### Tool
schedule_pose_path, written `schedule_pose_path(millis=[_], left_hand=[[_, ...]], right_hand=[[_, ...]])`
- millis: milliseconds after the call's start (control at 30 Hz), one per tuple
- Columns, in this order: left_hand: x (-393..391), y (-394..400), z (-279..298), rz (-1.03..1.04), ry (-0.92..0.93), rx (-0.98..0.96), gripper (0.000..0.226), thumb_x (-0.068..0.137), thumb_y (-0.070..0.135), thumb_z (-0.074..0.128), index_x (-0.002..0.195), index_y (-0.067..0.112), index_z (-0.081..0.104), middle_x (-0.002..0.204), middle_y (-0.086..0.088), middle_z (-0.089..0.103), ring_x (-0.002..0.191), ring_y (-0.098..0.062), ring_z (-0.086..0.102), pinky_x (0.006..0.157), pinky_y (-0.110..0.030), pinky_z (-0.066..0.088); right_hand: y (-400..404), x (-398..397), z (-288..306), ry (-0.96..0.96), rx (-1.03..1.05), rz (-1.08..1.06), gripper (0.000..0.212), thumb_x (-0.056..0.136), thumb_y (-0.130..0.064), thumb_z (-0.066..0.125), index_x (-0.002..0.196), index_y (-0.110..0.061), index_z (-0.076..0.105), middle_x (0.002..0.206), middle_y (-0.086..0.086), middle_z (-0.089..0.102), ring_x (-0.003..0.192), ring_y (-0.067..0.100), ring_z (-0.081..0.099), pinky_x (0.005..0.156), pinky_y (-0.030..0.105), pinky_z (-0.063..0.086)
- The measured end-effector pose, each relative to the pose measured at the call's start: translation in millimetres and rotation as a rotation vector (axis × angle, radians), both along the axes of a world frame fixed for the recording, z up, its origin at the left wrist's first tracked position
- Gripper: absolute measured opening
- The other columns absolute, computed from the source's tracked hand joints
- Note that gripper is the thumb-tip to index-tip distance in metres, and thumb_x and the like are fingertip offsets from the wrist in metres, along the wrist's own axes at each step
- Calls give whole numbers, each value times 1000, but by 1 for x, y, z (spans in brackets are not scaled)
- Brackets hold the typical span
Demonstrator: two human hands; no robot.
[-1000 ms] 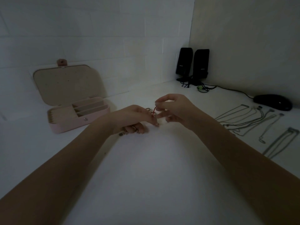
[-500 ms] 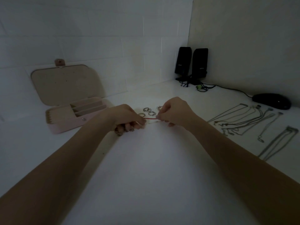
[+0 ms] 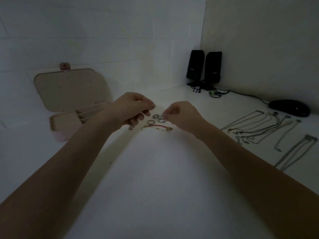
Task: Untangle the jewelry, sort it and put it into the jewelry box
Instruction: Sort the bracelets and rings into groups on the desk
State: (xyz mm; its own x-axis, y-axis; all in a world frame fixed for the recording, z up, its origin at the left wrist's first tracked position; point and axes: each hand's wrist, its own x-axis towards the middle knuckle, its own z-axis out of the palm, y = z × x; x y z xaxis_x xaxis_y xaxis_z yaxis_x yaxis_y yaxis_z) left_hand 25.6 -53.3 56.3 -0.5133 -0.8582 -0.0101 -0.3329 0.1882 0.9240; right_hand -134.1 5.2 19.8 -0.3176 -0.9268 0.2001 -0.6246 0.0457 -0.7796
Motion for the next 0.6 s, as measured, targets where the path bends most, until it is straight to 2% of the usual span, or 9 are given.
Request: schedule_pose_path(millis=[100,167,233,333,433,533,600], left_hand=[[-2,7,6,-101,274,145,7,88,12,61,93,8,64,57,3,52,42,-6,39,34,-16,26],[-2,9,8,-134,373,207,6,90,12,58,94,8,62,57,4,50,42,-6,38,34,-15,26],[-2,7,8,-137,397,239,7,91,12,57,94,9,62,58,4,50,45,-5,40,35,-14,28],[2,2,7,-63,335,217,5,87,9,62,91,9,63,59,3,57,48,-6,49,38,-14,36],[5,-5,0,-20,199,149,12,82,0,66,91,9,65,67,-3,59,45,-5,51,44,-11,46],[7,-9,-5,-39,46,98,15,79,1,70,90,10,70,77,-3,60,53,-3,52,49,-9,47],[8,-7,-4,-93,-29,88,16,77,6,73,93,10,72,72,-1,60,57,-5,50,49,-11,44]], right_hand=[[5,8,10,-455,122,338,21,93,-16,56,112,-8,63,97,2,69,90,13,67,73,18,49],[7,12,9,-545,222,467,22,96,-20,53,112,-8,61,108,4,69,107,17,65,85,24,49],[8,15,6,-520,214,509,23,96,-24,53,107,-7,63,107,3,70,106,16,65,86,23,52],[9,12,6,-554,128,408,26,96,-26,53,104,-5,65,103,10,71,98,20,69,85,24,55],[8,2,6,-475,51,255,27,95,-24,55,102,-1,67,102,19,70,92,25,70,83,27,56],[6,0,8,-490,-20,200,27,94,-27,56,88,-3,68,91,17,71,81,22,70,80,28,57],[7,1,11,-544,-61,195,25,94,-25,58,85,-3,65,81,13,68,70,16,68,72,26,57]])
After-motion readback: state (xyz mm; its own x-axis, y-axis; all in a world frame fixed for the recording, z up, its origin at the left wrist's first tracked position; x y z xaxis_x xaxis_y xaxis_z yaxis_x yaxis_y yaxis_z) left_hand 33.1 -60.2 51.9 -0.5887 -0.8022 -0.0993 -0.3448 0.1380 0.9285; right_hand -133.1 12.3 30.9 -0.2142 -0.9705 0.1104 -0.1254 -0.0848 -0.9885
